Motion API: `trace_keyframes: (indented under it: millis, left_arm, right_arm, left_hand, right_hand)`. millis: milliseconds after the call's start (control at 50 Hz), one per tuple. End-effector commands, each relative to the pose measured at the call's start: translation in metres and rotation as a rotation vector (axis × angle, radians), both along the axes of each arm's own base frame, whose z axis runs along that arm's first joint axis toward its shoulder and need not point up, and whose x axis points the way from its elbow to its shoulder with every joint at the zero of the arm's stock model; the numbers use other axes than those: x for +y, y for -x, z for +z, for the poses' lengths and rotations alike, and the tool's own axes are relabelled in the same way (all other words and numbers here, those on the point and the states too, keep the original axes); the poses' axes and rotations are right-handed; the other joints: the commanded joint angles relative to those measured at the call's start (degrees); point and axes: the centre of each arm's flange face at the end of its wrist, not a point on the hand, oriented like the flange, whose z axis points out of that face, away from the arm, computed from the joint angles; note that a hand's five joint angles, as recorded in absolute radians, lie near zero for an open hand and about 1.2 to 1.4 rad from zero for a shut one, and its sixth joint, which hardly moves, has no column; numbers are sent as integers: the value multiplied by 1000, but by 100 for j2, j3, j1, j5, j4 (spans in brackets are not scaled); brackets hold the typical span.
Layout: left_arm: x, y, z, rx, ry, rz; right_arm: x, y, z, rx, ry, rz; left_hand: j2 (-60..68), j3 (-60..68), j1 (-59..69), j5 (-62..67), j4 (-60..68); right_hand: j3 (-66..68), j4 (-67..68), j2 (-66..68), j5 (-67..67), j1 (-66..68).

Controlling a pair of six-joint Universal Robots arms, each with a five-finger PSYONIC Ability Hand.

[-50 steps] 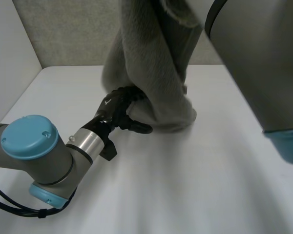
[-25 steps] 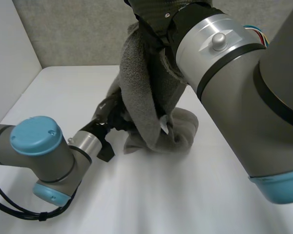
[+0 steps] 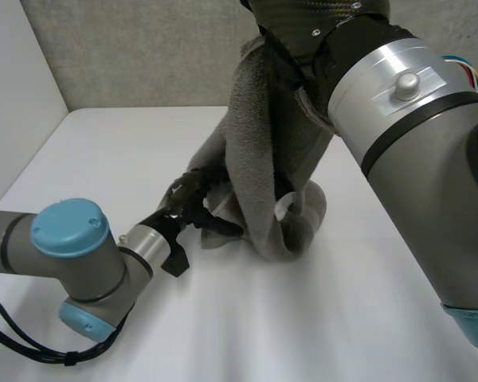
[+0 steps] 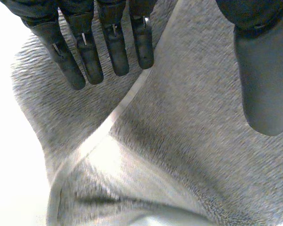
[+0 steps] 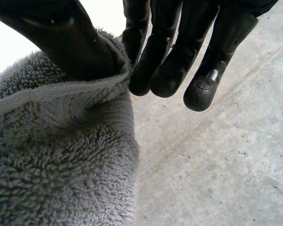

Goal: Fold the towel.

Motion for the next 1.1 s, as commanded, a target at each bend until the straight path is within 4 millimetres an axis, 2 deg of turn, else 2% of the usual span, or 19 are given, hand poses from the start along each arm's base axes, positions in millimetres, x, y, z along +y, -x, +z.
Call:
trace_keyframes:
  millis: [20, 300, 420, 520, 560, 600, 620, 660, 680, 720, 780, 820, 840, 860, 960, 1020, 1040, 1060, 1100]
  left_arm:
    - [-8, 6, -22, -92, 30, -10]
    - [4, 21, -34, -150, -6, -64]
    - [2, 22, -32, -152, -8, -66]
    - [-3, 21, -16, -154, -6, -58]
    - [-4, 20, -2, -158, 8, -59]
    - [-5, 12, 30, -159, 53, -42]
    - [-5, 12, 30, -159, 53, -42]
    - [-23, -14, 72, -130, 164, 45]
    - [-23, -14, 72, -130, 164, 45]
    - [-33, -39, 120, -94, 311, 127]
    - [-32, -48, 142, -80, 372, 155]
    - [-23, -63, 184, -33, 471, 196]
    - [-23, -63, 184, -32, 472, 196]
    - [-17, -70, 200, -20, 513, 213]
    - [0, -88, 232, -7, 597, 257]
    - [6, -92, 231, -22, 583, 255]
    - [6, -92, 231, -22, 583, 255]
    - [8, -91, 225, -35, 558, 232]
    - [8, -91, 215, -50, 528, 212]
  right_arm:
    - [1, 12, 5, -10, 8, -19]
    - [-1, 17, 4, -27, 8, -28]
    - [-3, 17, -1, -23, 3, -31]
    - [-8, 23, 4, -35, 18, -55]
    - [-10, 31, 15, -56, 44, -77]
    - [-12, 35, 20, -63, 56, -88]
    - [-12, 35, 20, -63, 56, -88]
    - [-14, 42, 31, -80, 86, -103]
    - [-14, 42, 31, -80, 86, -103]
    - [-15, 50, 44, -95, 119, -107]
    - [-16, 54, 49, -96, 136, -109]
    - [-17, 62, 54, -76, 153, -112]
    - [-17, 62, 54, -76, 153, -112]
    - [-19, 66, 56, -58, 149, -119]
    - [-35, 86, 56, 30, 93, -186]
    - [-52, 97, 42, 106, 11, -212]
    - [-61, 96, 27, 155, -47, -199]
    - [-62, 96, 27, 156, -48, -199]
    - [-77, 89, -11, 279, -175, -154]
  left_hand:
    - [107, 132, 36, 178, 105]
    - [478, 502, 407, 548, 475]
    - [5074, 5098, 5003, 5144, 5071]
    - [5084, 5109, 5013, 5155, 5082]
    - [5084, 5109, 5013, 5155, 5082]
    - [5084, 5109, 5013, 5155, 5082]
    - [5084, 5109, 5013, 5155, 5082]
    - [5084, 5109, 5013, 5155, 5082]
    - [5084, 5109, 5013, 5155, 5082]
    - [5084, 5109, 5013, 5155, 5082]
    - [5084, 5109, 5013, 5155, 5082]
    - [5084, 5109, 5013, 5155, 5082]
    - [5084, 5109, 5013, 5155, 5082]
    - [5084, 5109, 5013, 5155, 5082]
    - [5084, 5109, 5013, 5155, 5082]
    - [5084, 5109, 5013, 5155, 5082]
    - [5084, 5109, 5013, 5155, 5082]
    - [5084, 5109, 5013, 5155, 5082]
    - [5084, 5109, 5013, 5155, 5082]
  right_hand:
    - [300, 372, 351, 300, 550]
    - [300, 372, 351, 300, 550]
    - [300, 372, 351, 300, 550]
    - [300, 372, 351, 300, 550]
    - [300, 372, 351, 300, 550]
    - [300, 372, 351, 300, 550]
    - [300, 372, 351, 300, 550]
    - [300, 372, 351, 300, 550]
    - [300, 372, 351, 300, 550]
    - [300, 372, 351, 300, 550]
    - [300, 372, 351, 300, 550]
    - [300, 372, 351, 300, 550]
    - [300, 372, 351, 300, 550]
    - [300, 372, 351, 300, 550]
    - [300, 372, 351, 300, 550]
    - [300, 372, 351, 300, 550]
    - [300, 372, 351, 300, 550]
    - [300, 372, 351, 300, 550]
    - [300, 372, 351, 300, 550]
